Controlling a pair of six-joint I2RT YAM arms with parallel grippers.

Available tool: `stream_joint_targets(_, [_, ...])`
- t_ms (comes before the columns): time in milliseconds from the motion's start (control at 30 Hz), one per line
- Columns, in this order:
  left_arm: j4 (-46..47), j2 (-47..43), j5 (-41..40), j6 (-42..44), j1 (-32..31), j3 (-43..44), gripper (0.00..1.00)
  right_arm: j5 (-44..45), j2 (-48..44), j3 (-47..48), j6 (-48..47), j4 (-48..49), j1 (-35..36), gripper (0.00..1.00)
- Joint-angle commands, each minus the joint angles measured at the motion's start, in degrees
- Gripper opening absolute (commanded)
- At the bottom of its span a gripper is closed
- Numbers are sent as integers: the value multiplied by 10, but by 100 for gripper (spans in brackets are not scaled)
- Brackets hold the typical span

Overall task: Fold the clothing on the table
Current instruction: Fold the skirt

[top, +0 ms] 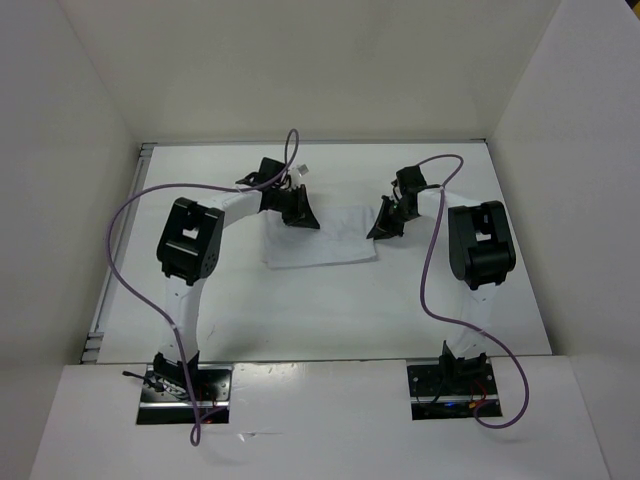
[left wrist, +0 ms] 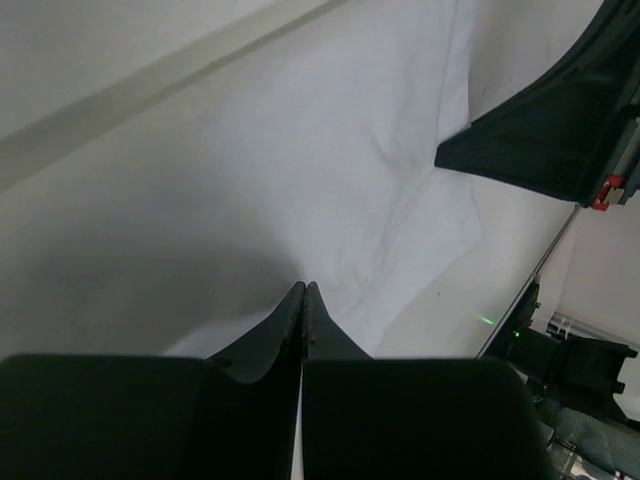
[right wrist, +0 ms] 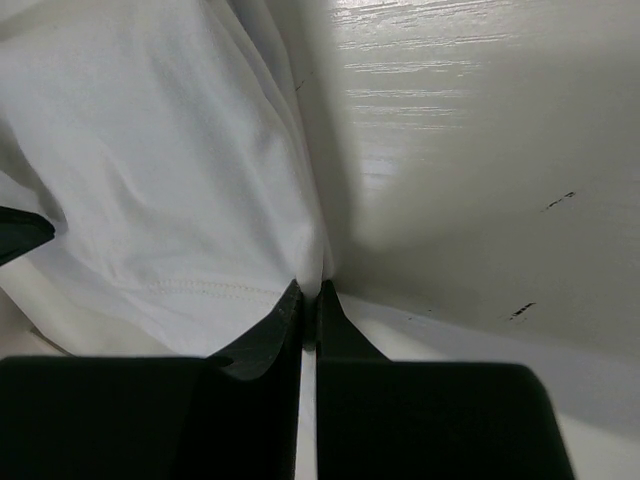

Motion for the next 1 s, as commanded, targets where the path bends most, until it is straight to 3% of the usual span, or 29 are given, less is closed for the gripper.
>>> stream_joint_targets(0, [-1, 7, -10, 4, -11, 46, 0, 16, -26, -10, -10, -23, 6, 0])
stream_joint_targets(333, [-92, 55, -155, 54, -67, 66, 0, 68, -47, 6, -21, -47, 6, 0])
stream_joint_targets(600, [-87, 88, -155, 41, -115, 99, 0, 117, -124, 12, -21, -91, -24, 0])
stream_joint_targets(733, [-87, 95, -155, 41, -120, 120, 1, 97, -154, 31, -27, -97, -24, 0])
stream_joint_targets(833, [-93, 61, -170, 41, -107, 120, 6, 85, -159, 37, -27, -97, -24, 0])
stream_joint_targets(867, [-93, 26, -176, 41, -100, 102, 12, 85, -159, 37, -27, -97, -24, 0])
stream_joint_targets(967, [-93, -53, -183, 41, -66, 81, 17, 80, -159, 37, -27, -97, -24, 0])
